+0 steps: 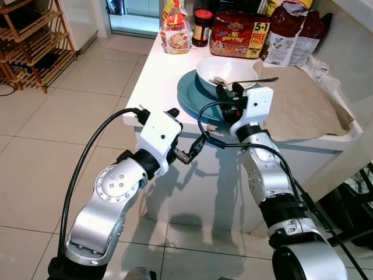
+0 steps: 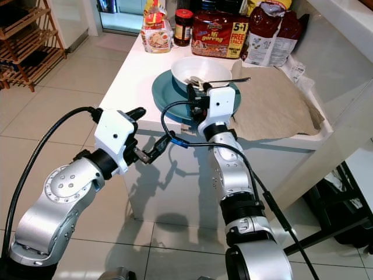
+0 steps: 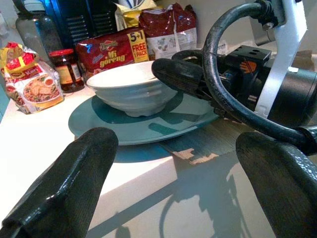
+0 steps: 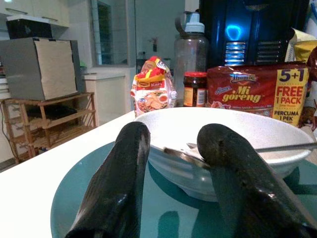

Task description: Setting the table

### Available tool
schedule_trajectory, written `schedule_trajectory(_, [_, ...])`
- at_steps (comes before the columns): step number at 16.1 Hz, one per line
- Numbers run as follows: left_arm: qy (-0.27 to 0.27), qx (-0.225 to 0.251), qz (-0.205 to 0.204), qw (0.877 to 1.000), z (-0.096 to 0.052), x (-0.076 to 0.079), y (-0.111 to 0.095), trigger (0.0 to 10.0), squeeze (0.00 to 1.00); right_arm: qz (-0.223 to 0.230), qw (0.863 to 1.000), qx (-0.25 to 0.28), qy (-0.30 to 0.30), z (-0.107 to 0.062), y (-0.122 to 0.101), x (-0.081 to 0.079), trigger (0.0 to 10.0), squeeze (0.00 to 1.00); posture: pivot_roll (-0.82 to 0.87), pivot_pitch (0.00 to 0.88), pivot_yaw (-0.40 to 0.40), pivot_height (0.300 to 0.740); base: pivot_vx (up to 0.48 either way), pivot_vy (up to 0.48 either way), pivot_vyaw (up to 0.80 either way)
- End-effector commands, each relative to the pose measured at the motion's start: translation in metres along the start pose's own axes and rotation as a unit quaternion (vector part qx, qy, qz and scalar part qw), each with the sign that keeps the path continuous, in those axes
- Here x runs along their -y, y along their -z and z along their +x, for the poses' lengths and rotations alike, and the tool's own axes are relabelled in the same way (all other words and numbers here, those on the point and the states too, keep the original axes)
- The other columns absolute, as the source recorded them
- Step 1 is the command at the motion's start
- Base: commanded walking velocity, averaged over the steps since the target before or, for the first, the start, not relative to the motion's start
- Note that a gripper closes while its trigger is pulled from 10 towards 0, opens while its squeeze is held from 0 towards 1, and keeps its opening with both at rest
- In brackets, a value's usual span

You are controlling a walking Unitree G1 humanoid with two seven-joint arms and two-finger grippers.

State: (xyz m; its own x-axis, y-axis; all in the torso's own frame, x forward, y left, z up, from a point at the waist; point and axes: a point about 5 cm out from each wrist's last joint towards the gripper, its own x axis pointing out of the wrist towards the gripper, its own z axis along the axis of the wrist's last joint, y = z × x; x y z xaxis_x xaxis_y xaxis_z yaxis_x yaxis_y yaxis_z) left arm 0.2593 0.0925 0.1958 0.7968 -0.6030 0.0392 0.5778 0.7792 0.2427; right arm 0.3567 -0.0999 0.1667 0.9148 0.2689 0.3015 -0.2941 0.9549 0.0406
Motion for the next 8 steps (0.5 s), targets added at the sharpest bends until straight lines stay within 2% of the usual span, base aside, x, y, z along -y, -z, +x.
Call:
schedule_trajectory(1, [0.008, 0.012, 0.0, 1.0, 0.0009, 0.0028, -0.0053, 10.0, 0.0, 0.001, 1.0, 0.007, 0.002, 0.0018, -0.003, 0.0025, 0.0, 0.0, 0.13, 0.033, -0.069, 0.74, 0.0, 0.0, 0.0])
schedule_trajectory(8, [0.003, 0.013, 0.003, 1.0, 0.0016, 0.0004, -0.0063, 10.0, 0.0, -0.001, 1.0, 0.013, 0.004, 0.0035, -0.0053, 0.0051, 0.0, 0.0, 0.13, 0.034, -0.066, 0.74, 0.0, 0.0, 0.0])
